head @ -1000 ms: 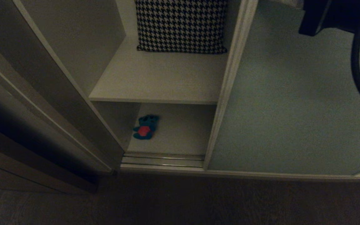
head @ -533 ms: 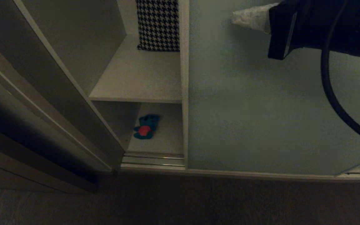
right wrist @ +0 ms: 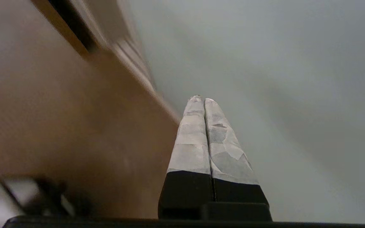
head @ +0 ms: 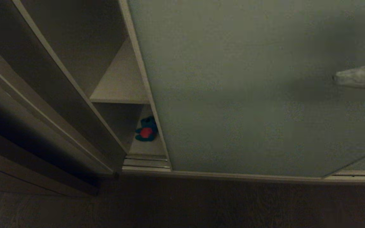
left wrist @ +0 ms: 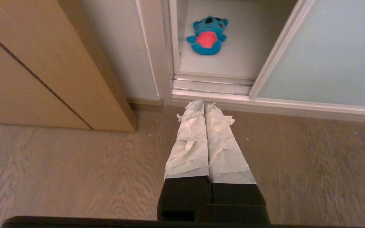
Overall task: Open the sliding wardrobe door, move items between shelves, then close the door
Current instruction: Close the door
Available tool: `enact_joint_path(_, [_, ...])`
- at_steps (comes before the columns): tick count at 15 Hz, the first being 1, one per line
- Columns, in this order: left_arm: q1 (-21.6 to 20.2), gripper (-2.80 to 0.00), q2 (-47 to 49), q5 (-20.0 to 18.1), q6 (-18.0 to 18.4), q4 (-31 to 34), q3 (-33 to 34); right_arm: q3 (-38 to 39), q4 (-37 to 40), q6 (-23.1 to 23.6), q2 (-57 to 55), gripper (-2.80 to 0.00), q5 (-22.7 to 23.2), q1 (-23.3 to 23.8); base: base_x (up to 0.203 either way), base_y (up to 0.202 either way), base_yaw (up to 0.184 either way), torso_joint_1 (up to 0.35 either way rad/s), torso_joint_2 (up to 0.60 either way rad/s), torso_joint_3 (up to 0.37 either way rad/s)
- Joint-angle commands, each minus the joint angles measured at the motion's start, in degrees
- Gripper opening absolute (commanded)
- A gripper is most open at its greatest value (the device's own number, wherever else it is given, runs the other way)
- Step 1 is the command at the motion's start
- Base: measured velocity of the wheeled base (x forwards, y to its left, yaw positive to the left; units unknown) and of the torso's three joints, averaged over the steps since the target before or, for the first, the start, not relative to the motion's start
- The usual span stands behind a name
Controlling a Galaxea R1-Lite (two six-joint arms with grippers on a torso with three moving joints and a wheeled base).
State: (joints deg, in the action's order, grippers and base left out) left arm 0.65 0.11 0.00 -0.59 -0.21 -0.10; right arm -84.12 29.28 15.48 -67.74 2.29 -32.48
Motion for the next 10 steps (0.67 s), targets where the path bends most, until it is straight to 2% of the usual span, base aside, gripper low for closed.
enact_joint_path(1, [0.0, -2.8, 0.1, 0.0, 0.0, 0.0, 0.0, 1.5, 8.4, 0.0, 7.3, -2.8, 1.9, 10.9, 0.0, 0.0, 0.0, 0.0, 0.0, 0.0])
enact_joint_path(3, [0.0, -2.8, 0.1, 0.0, 0.0, 0.0, 0.0, 2.5, 16.3, 0.0, 10.9, -2.8, 5.8, 23.7, 0.0, 0.0, 0.0, 0.0, 0.0, 0.0])
enact_joint_path(6, [0.0, -2.8, 0.1, 0.0, 0.0, 0.0, 0.0, 6.5, 20.5, -0.6, 14.8, -2.8, 11.7, 43.3, 0.0, 0.0, 0.0, 0.0, 0.0, 0.0])
enact_joint_path(8, [0.0, -2.8, 0.1, 0.0, 0.0, 0.0, 0.0, 10.0, 17.8, -4.4, 15.0, -2.8, 14.0, 56.2, 0.0, 0.0, 0.0, 0.0, 0.0, 0.0])
enact_joint_path(10, [0.0, -2.8, 0.1, 0.0, 0.0, 0.0, 0.0, 12.5, 7.9, -12.5, 12.9, -2.8, 15.0, 66.0, 0.0, 0.0, 0.0, 0.0, 0.0, 0.0])
